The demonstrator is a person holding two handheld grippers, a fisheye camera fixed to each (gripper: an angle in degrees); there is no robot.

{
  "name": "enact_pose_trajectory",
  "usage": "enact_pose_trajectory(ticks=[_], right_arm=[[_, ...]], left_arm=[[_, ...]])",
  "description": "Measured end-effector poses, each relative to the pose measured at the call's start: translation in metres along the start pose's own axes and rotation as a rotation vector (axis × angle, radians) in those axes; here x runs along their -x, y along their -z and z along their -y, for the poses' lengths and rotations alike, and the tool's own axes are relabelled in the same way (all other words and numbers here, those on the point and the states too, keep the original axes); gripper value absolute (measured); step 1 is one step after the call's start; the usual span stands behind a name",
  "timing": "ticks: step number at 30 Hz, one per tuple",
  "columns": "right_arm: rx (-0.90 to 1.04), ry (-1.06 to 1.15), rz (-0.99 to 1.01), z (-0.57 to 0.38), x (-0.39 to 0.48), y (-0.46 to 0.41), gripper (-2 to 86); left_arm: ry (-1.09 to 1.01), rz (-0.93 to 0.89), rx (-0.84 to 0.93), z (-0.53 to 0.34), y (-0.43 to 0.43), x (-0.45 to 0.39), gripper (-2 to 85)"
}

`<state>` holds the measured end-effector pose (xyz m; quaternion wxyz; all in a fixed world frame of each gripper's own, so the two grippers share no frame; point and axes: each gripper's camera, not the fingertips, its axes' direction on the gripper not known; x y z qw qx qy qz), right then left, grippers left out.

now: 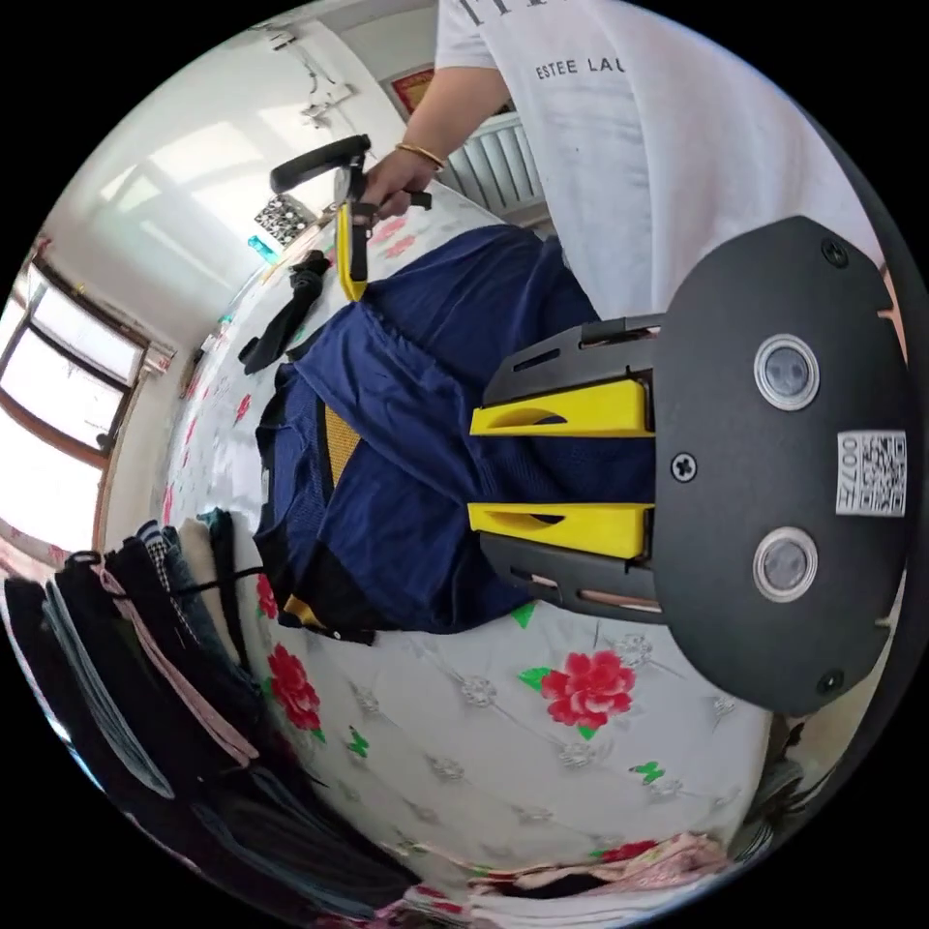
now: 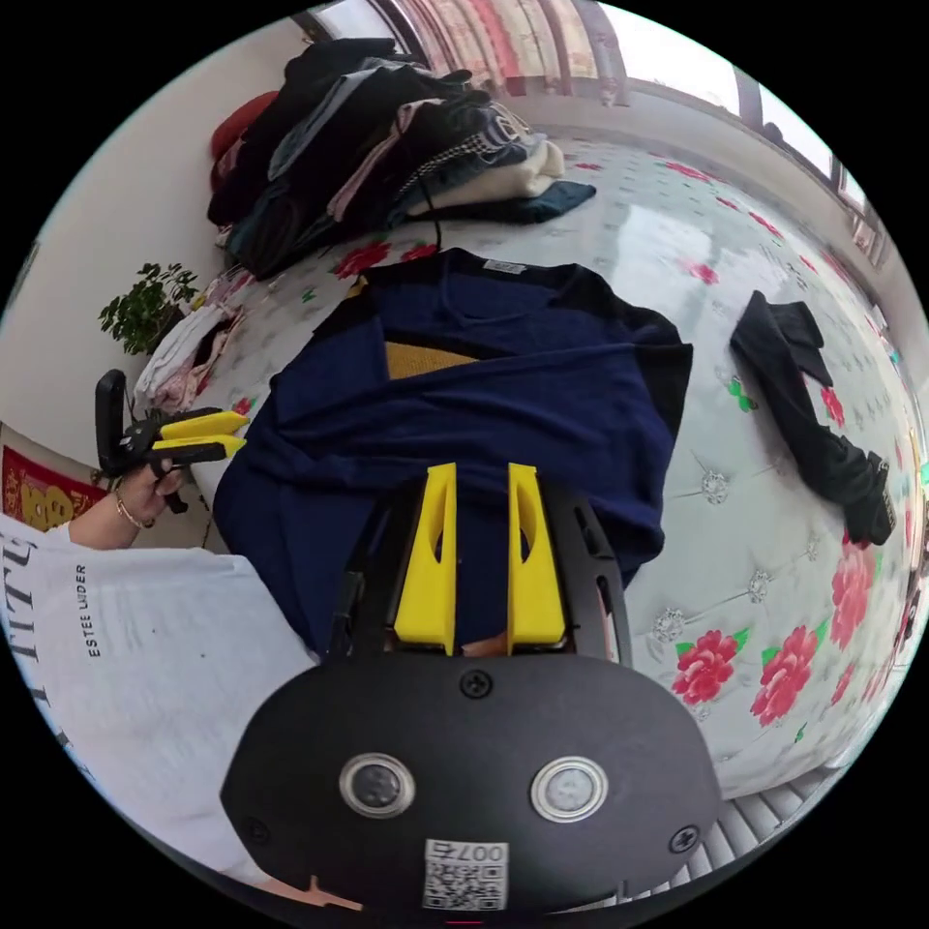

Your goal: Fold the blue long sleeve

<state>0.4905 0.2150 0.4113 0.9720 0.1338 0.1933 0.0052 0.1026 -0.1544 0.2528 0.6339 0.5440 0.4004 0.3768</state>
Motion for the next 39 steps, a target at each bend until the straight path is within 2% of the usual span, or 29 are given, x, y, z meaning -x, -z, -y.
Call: enact_pose_trajectory(ticks=[2,5,7,9,14,17,21,25,31,33,35,39], right_arm=[[0.027,-0.067,-0.027,0.015,-0.024,-0.023,4.9],[0.127,-0.112,-0.058,0.024,-0.041,-0.064,5.1],[0.161,-0.119,-0.078,0.02,-0.046,-0.081,5.2],[0.117,-0.107,-0.105,0.01,-0.046,-0.079,5.2],[0.094,-0.106,-0.136,-0.049,-0.057,-0.074,5.5],[0.085,-0.159,-0.097,-0.08,-0.072,-0.066,5.6],[0.028,-0.165,-0.073,-0.076,-0.075,-0.049,5.8],[-0.031,-0.054,-0.027,-0.025,-0.051,-0.047,6.2],[0.05,0.039,0.016,0.011,-0.029,-0.086,7.2],[0.11,0.056,0.016,-0.002,-0.03,-0.1,7.2],[0.044,0.047,-0.016,-0.036,-0.032,-0.086,7.0],[0.054,-0.001,0.012,-0.094,-0.049,-0.061,7.1]], left_arm=[[-0.084,0.019,0.103,0.002,-0.034,-0.015,4.0],[-0.254,0.155,0.232,-0.016,-0.071,-0.05,-0.1],[-0.354,0.185,0.215,-0.035,-0.068,-0.072,-0.6],[-0.405,0.194,0.193,-0.065,-0.056,-0.089,-0.8],[-0.438,0.114,0.177,-0.132,-0.032,-0.109,-0.8],[-0.423,0.14,0.133,-0.157,-0.022,-0.111,-0.5],[-0.324,0.107,0.043,-0.13,-0.031,-0.091,3.5],[-0.331,0.065,0.127,-0.086,-0.081,-0.089,6.3],[-0.441,0.161,0.202,-0.088,-0.113,-0.117,2.7],[-0.524,0.201,0.186,-0.114,-0.103,-0.132,-0.1],[-0.582,0.187,0.162,-0.135,-0.09,-0.142,-0.6],[-0.57,0.171,0.172,-0.168,-0.065,-0.145,-0.8]])
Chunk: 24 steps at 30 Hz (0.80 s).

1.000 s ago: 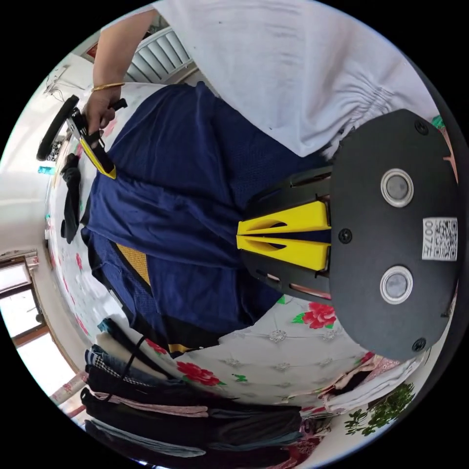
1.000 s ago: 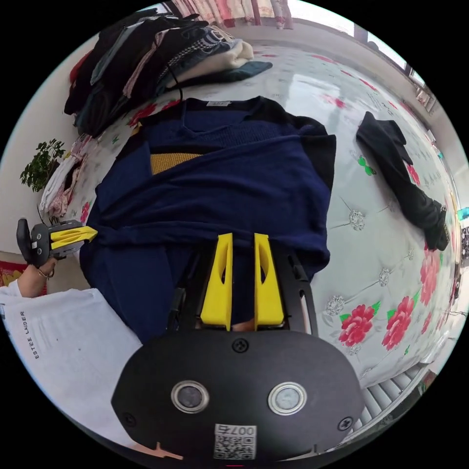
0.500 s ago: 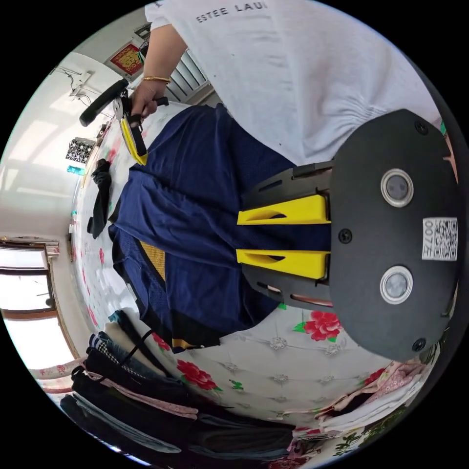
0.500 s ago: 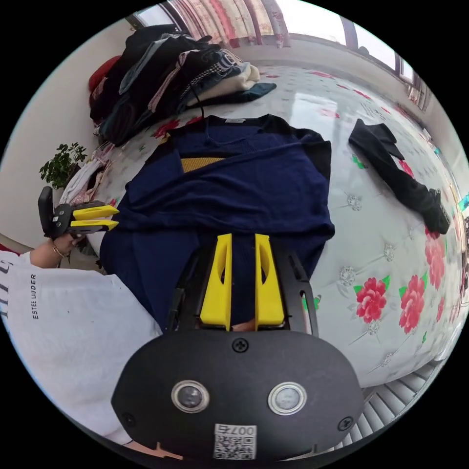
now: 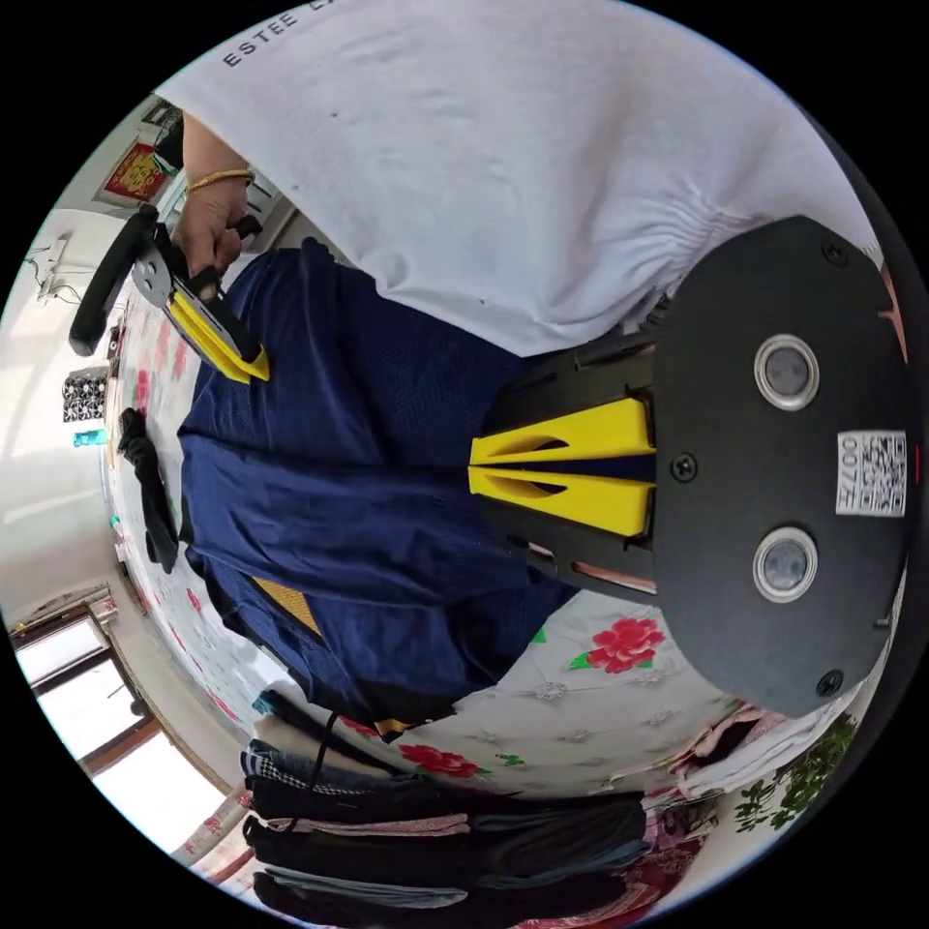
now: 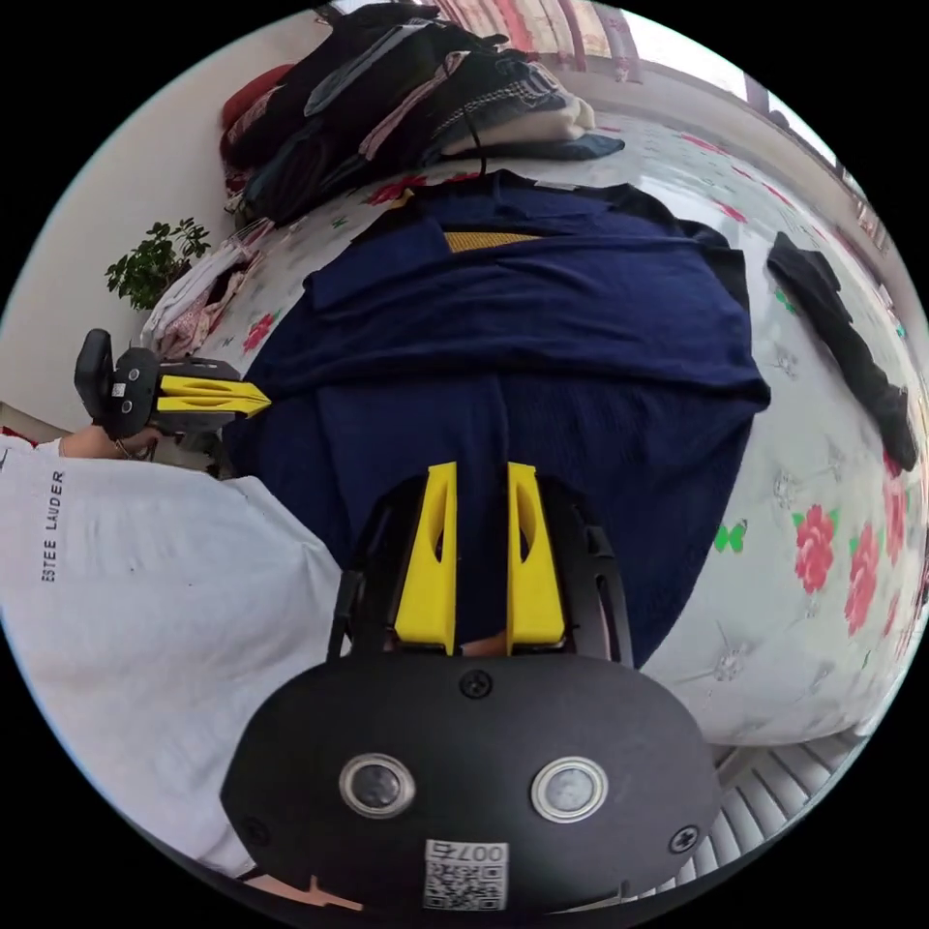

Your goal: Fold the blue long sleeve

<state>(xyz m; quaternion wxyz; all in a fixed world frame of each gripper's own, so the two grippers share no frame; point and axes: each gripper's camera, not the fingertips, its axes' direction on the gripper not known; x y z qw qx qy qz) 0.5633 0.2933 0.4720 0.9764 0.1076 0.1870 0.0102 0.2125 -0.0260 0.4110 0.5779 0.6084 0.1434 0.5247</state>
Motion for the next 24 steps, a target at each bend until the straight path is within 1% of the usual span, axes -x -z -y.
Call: enact_pose_trajectory(ticks=[2,4,6,7,9,12,13,16,17,18,19,20,21,23,24], right_arm=[[-0.047,-0.105,0.014,-0.047,-0.024,0.03,7.5],[-0.09,-0.21,0.013,-0.085,-0.049,0.054,8.0],[-0.126,-0.329,0.021,-0.123,-0.079,0.073,8.7],[-0.125,-0.4,0.038,-0.148,-0.1,0.078,9.3],[-0.093,-0.489,0.069,-0.181,-0.128,0.077,10.1],[-0.039,-0.536,0.133,-0.215,-0.156,0.065,11.4],[-0.007,-0.525,0.147,-0.217,-0.162,0.058,11.8],[0.055,-0.472,0.167,-0.207,-0.171,0.038,12.5],[0.085,-0.449,0.18,-0.197,-0.175,0.029,12.5],[0.101,-0.44,0.183,-0.192,-0.177,0.024,12.5],[0.125,-0.426,0.185,-0.182,-0.181,0.017,12.0],[0.148,-0.41,0.197,-0.172,-0.183,0.011,11.4],[0.16,-0.404,0.205,-0.167,-0.184,0.009,11.0],[0.214,-0.38,0.204,-0.155,-0.187,0.006,8.3],[0.216,-0.371,0.212,-0.154,-0.187,0.008,7.4]], left_arm=[[0.055,0.012,0.007,-0.016,0.01,0.004,-0.8],[0.177,-0.001,0.007,-0.036,0.02,0.018,-0.6],[0.426,-0.057,-0.005,-0.077,0.028,0.049,0.6],[0.49,-0.078,-0.008,-0.089,0.028,0.057,1.1],[0.706,-0.151,-0.021,-0.137,0.028,0.084,5.8],[0.857,-0.221,0.012,-0.175,0.024,0.103,8.8],[0.854,-0.221,0.02,-0.177,0.024,0.103,9.1],[0.74,-0.22,0.094,-0.156,0.017,0.099,9.3],[0.694,-0.183,0.132,-0.142,0.016,0.098,8.4],[0.641,-0.1,0.185,-0.131,0.018,0.096,6.7],[0.609,-0.072,0.207,-0.126,0.019,0.096,6.7],[0.551,-0.076,0.242,-0.115,0.021,0.097,6.7],[0.521,-0.135,0.25,-0.105,0.025,0.1,7.5],[0.51,-0.208,0.197,-0.088,0.037,0.105,8.0],[0.502,-0.214,0.177,-0.075,0.042,0.109,7.6]])
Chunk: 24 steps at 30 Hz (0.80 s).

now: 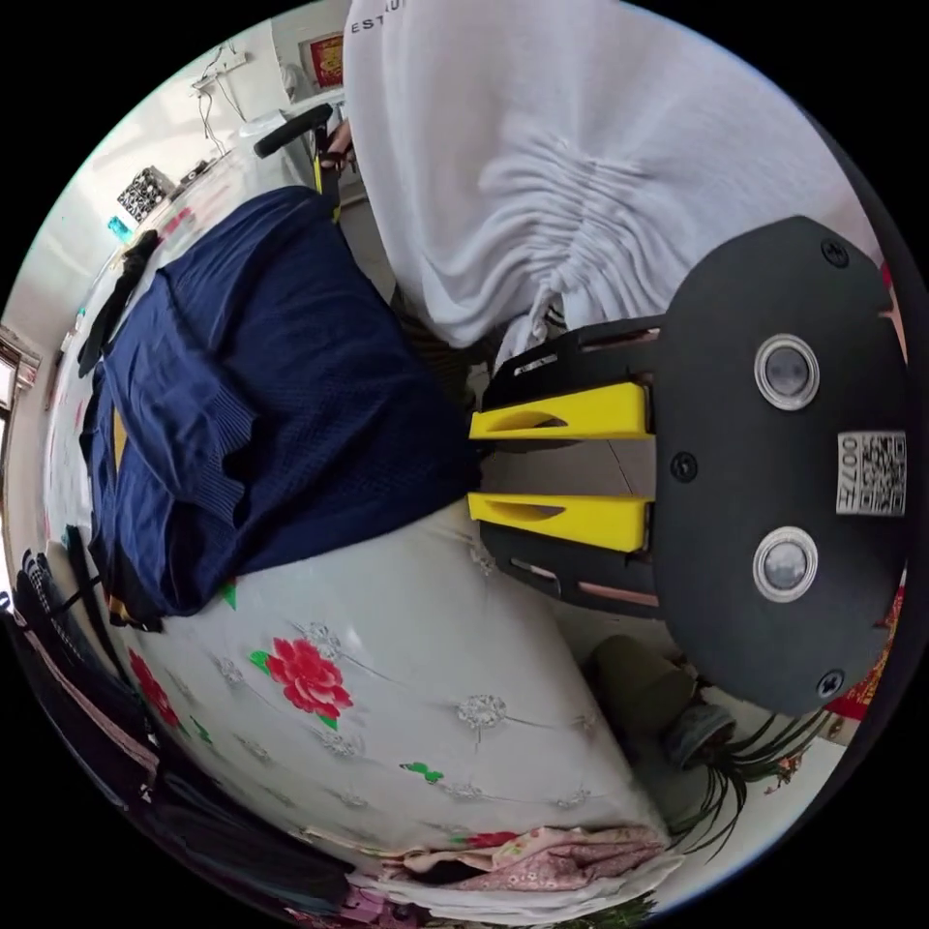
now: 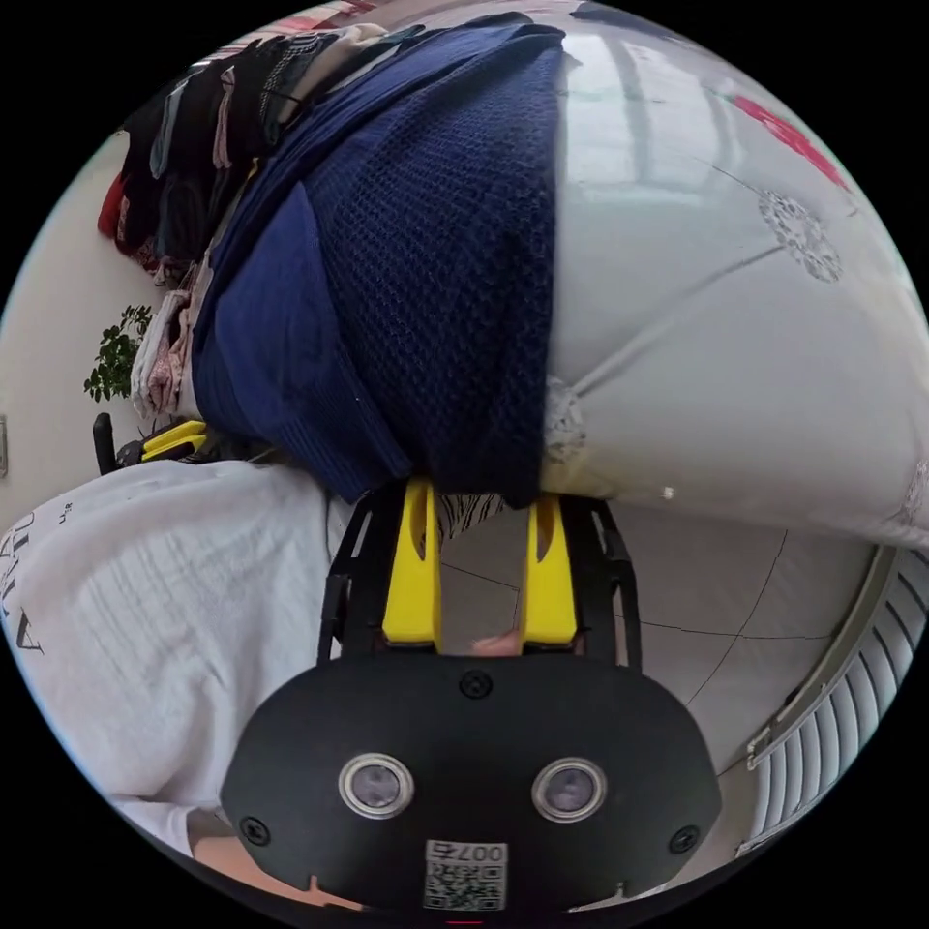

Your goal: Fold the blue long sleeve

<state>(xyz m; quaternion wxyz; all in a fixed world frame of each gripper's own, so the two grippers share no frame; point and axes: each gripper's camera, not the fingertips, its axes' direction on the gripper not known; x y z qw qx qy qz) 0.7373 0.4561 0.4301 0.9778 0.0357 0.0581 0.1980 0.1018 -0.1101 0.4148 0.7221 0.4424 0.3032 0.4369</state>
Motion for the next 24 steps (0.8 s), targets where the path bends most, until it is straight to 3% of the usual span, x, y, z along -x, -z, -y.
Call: enact_pose_trajectory(ticks=[4,7,13,18,24], right_arm=[[-0.017,0.027,0.054,-0.009,-0.001,0.024,2.0],[-0.046,0.05,0.135,-0.019,-0.002,0.054,0.6],[-0.291,0.062,0.489,-0.031,-0.015,0.16,0.0],[-0.427,-0.041,0.422,-0.005,-0.024,0.207,1.6],[-0.378,-0.062,0.312,-0.002,-0.009,0.203,5.1]], left_arm=[[-0.078,0.075,0.074,0.029,0.008,-0.003,0.8],[-0.078,-0.083,0.101,0.044,0.019,0.017,-0.6],[0.19,-0.42,-0.199,0.081,0.102,0.115,-0.7],[0.384,-0.45,-0.362,0.121,0.144,0.18,3.7],[0.295,-0.275,-0.204,0.117,0.16,0.143,10.5]])
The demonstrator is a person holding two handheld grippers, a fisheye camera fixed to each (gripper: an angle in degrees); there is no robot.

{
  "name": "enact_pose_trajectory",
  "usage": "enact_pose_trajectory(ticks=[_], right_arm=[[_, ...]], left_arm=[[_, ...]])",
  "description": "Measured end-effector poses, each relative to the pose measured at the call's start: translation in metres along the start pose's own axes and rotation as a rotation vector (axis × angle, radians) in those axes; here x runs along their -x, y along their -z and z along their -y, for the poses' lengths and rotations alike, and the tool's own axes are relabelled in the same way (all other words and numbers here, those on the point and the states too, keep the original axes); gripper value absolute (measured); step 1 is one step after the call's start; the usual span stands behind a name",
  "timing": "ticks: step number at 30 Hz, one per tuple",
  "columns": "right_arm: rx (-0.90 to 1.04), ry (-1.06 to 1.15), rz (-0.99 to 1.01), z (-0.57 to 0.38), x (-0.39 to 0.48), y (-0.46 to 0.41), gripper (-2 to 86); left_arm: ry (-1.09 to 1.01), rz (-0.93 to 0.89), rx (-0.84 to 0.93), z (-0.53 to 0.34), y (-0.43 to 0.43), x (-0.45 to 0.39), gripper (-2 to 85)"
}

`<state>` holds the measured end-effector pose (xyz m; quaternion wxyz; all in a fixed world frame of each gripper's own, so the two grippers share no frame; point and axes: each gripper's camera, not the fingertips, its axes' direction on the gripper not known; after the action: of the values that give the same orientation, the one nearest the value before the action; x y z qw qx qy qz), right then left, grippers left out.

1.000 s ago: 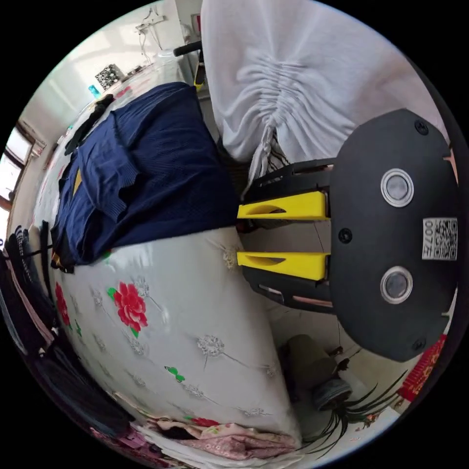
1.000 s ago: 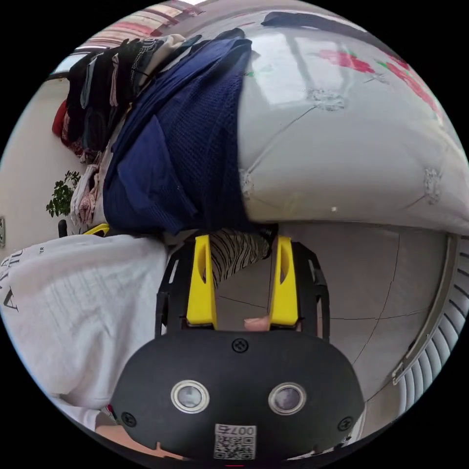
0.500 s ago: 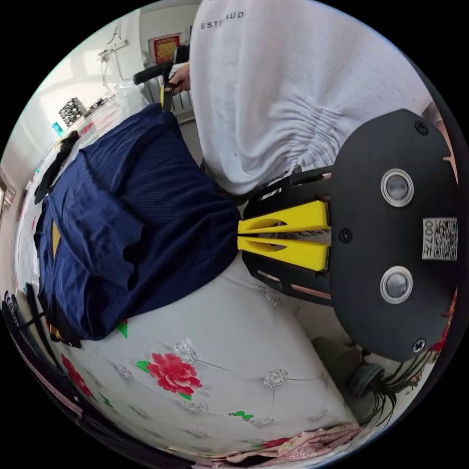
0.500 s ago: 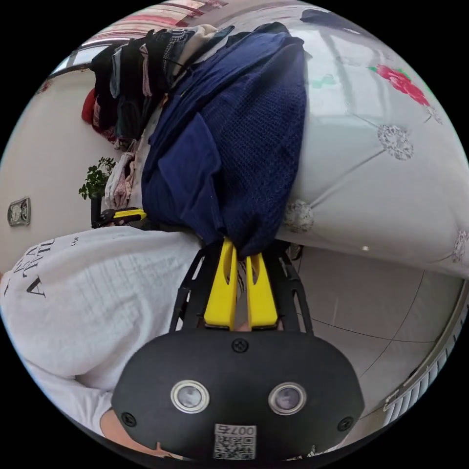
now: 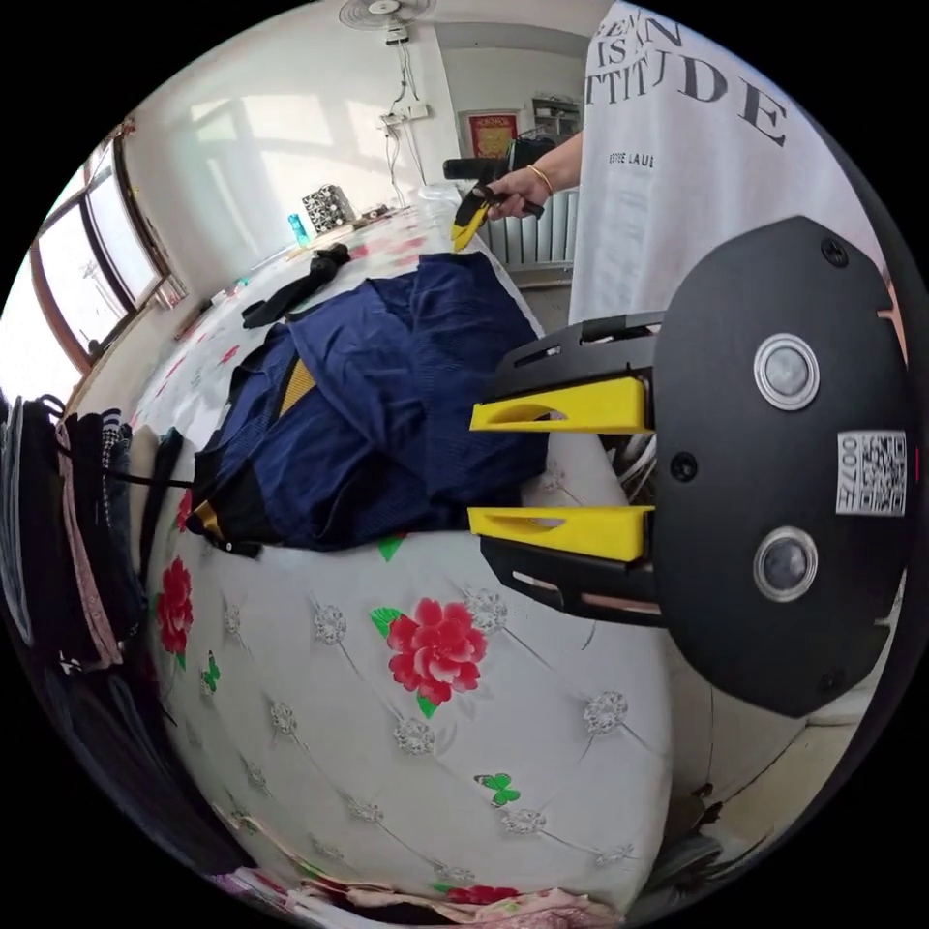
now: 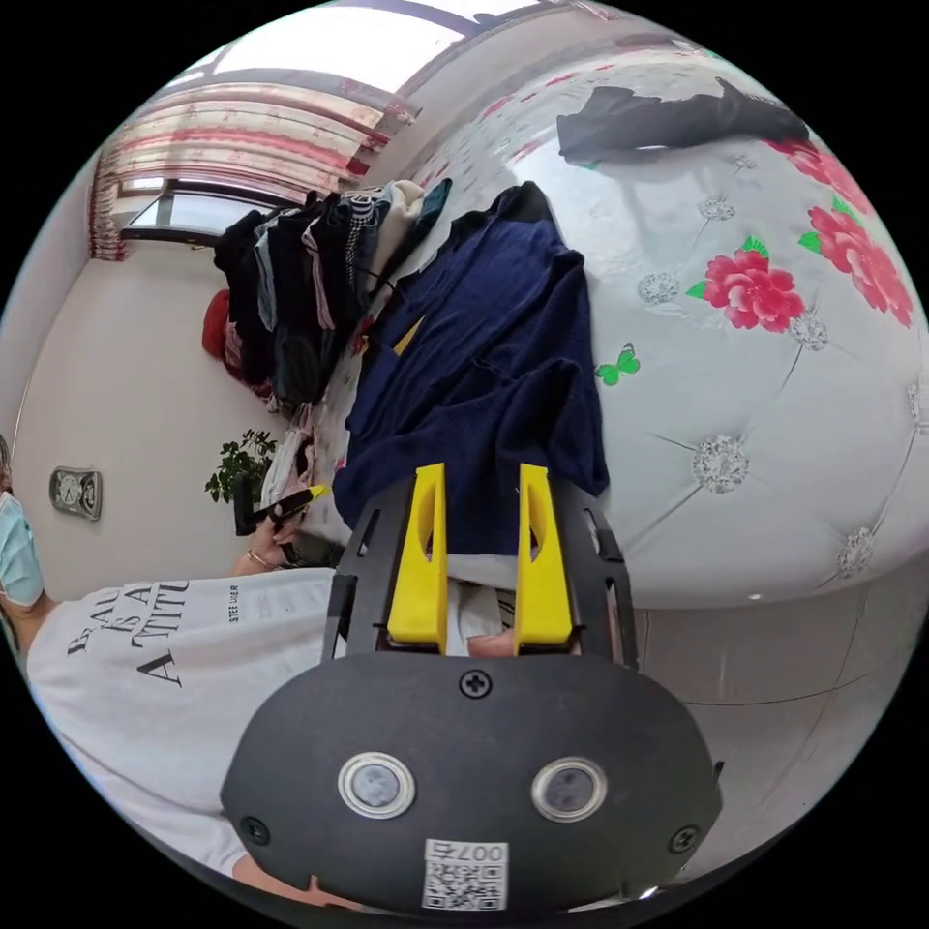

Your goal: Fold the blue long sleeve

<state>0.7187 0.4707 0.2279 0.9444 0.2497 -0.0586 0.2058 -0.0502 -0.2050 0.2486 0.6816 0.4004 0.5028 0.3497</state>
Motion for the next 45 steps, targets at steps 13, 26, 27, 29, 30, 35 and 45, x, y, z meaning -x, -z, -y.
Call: enact_pose_trajectory(ticks=[13,26,27,29,30,35,45], right_arm=[[0.188,0.076,-0.215,0.006,0.032,-0.018,0.2],[-0.311,-0.069,0.222,0.116,0.041,0.074,5.5],[-0.322,-0.077,0.163,0.124,0.043,0.068,6.4],[-0.21,-0.079,-0.025,0.151,0.051,0.033,8.4],[-0.179,-0.067,-0.041,0.153,0.054,0.024,8.6],[-0.035,0.019,-0.3,0.117,0.069,-0.031,9.3],[0.161,0.071,-0.449,0.076,0.075,-0.112,3.3]], left_arm=[[-0.266,0.056,0.244,0.032,0.005,-0.032,0.1],[0.258,-0.519,-0.266,0.188,0.107,0.147,4.9],[0.345,-0.47,-0.299,0.197,0.099,0.156,6.6],[0.357,-0.404,-0.308,0.208,0.09,0.154,8.1],[0.319,-0.339,-0.279,0.209,0.085,0.144,8.9],[0.141,-0.109,-0.123,0.161,0.052,0.093,10.4],[-0.043,0.135,0.018,0.113,-0.036,0.024,3.0]])
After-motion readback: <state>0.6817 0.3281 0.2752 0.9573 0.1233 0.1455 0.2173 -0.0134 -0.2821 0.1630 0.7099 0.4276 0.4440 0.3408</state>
